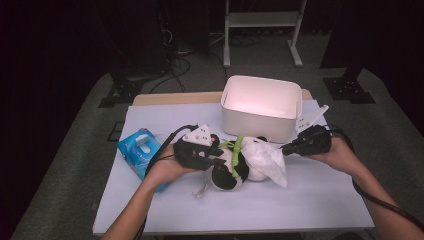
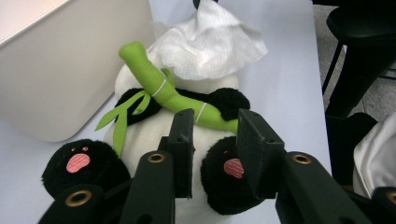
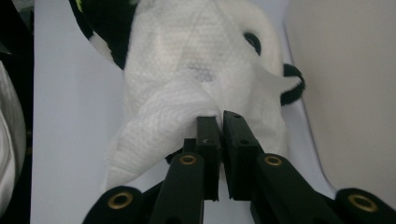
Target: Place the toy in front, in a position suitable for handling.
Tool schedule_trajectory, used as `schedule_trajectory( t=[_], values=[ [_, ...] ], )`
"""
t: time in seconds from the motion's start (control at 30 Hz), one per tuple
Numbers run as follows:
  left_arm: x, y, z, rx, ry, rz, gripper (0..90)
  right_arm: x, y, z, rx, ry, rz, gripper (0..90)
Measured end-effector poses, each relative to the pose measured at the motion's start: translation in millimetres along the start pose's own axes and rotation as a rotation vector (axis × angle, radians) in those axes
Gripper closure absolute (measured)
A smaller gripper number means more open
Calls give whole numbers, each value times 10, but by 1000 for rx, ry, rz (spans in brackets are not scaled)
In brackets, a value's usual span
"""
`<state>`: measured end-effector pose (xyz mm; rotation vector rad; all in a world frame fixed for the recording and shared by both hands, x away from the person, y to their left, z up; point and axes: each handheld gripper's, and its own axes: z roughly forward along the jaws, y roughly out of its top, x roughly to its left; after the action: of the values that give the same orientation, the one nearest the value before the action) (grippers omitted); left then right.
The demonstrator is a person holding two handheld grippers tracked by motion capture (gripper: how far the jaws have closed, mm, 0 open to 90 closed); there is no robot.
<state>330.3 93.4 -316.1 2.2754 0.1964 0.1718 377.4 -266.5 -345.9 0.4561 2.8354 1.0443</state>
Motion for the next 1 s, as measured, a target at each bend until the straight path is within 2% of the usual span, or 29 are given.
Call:
schedule_trajectory(
  t=[0.1,0.2,0.23,0.37,0.43,0.53,0.6,0.63,0.67,0.7,0.73,0.93,1.0],
  values=[
    [-4,2,6,3,1,2,660,55,152,130,12,20,-36,787],
    [-3,-2,3,5,1,0,660,87,246,202,12,32,-42,744],
    [-2,-4,1,5,1,1,660,106,333,283,22,35,-67,693],
    [7,-19,4,-2,3,-7,658,117,433,390,27,31,-88,632],
    [18,-27,17,2,1,-7,654,79,468,435,-9,21,-80,603],
    [29,-24,28,5,4,-10,648,45,449,465,-11,32,-60,625],
    [47,-6,55,-2,9,-16,637,49,388,498,-14,45,-63,707],
    [47,-6,55,-2,9,-16,630,49,388,498,-14,45,-63,707],
    [61,21,90,-1,14,-21,626,79,345,504,-12,49,-69,768],
    [61,21,90,-1,14,-21,623,79,345,504,-12,49,-69,768],
    [70,60,142,6,17,-17,614,100,302,508,-15,55,-72,806],
    [90,194,343,59,40,6,590,154,224,505,-35,66,-66,826],
    [108,228,398,71,43,1,583,164,202,507,-45,64,-70,827]
  ],
)
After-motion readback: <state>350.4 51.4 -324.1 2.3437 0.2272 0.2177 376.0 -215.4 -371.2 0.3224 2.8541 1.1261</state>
